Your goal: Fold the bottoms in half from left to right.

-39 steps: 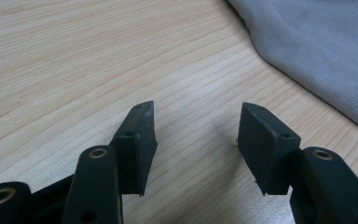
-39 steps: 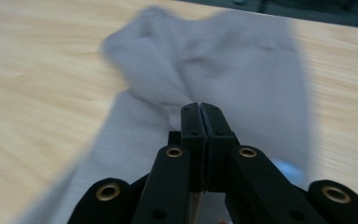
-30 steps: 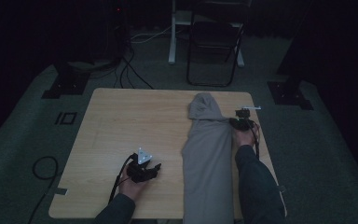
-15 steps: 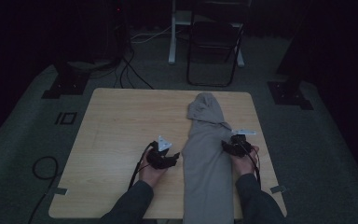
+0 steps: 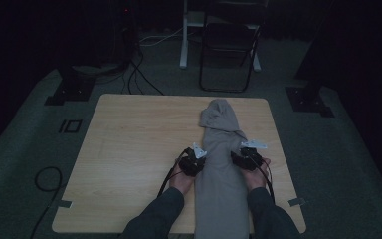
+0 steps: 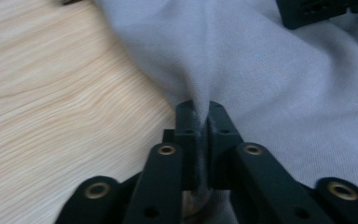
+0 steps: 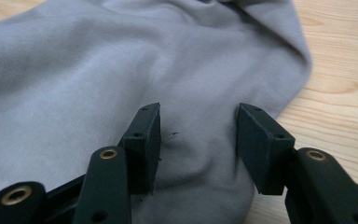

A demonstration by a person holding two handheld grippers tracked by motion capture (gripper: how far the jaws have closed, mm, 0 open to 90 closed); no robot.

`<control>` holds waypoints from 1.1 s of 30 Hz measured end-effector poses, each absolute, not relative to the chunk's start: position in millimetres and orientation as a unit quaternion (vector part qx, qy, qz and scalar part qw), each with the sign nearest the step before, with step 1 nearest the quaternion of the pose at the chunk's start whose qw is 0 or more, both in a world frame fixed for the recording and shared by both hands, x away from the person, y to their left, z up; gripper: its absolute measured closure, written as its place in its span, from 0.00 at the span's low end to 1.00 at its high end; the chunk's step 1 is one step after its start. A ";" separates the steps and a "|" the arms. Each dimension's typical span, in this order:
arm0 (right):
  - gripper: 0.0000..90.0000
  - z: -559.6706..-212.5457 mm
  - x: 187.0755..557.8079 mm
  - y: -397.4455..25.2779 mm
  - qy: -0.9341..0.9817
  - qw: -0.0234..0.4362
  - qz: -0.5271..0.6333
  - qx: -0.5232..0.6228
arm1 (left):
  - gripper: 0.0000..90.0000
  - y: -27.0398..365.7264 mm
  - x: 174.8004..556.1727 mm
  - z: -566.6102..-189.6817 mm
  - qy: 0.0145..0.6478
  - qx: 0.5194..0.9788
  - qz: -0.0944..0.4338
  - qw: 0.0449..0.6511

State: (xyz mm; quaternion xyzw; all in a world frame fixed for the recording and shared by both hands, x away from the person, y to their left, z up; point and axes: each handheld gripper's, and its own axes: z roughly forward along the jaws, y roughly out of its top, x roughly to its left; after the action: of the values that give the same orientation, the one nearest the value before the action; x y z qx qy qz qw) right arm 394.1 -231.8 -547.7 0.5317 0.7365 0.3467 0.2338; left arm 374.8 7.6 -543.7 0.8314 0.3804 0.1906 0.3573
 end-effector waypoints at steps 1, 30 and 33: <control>0.56 -547.8 393.4 -228.3 0.739 0.233 0.348 0.528 | 0.97 14.2 374.7 -543.7 0.388 0.828 0.185 0.361; 0.58 -510.6 336.4 -141.8 0.792 0.161 0.406 0.428 | 0.57 174.7 302.8 -541.0 0.469 0.775 0.182 0.383; 0.60 -498.0 360.4 -126.6 0.791 0.172 0.417 0.413 | 0.57 178.4 308.3 -544.1 0.482 0.769 0.187 0.375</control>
State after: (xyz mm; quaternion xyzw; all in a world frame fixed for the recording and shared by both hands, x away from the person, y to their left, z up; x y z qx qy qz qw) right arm 360.4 -126.6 -498.0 0.4127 0.7913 0.4171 0.1716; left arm 308.3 178.4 -544.1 0.7693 0.4822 0.1873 0.3749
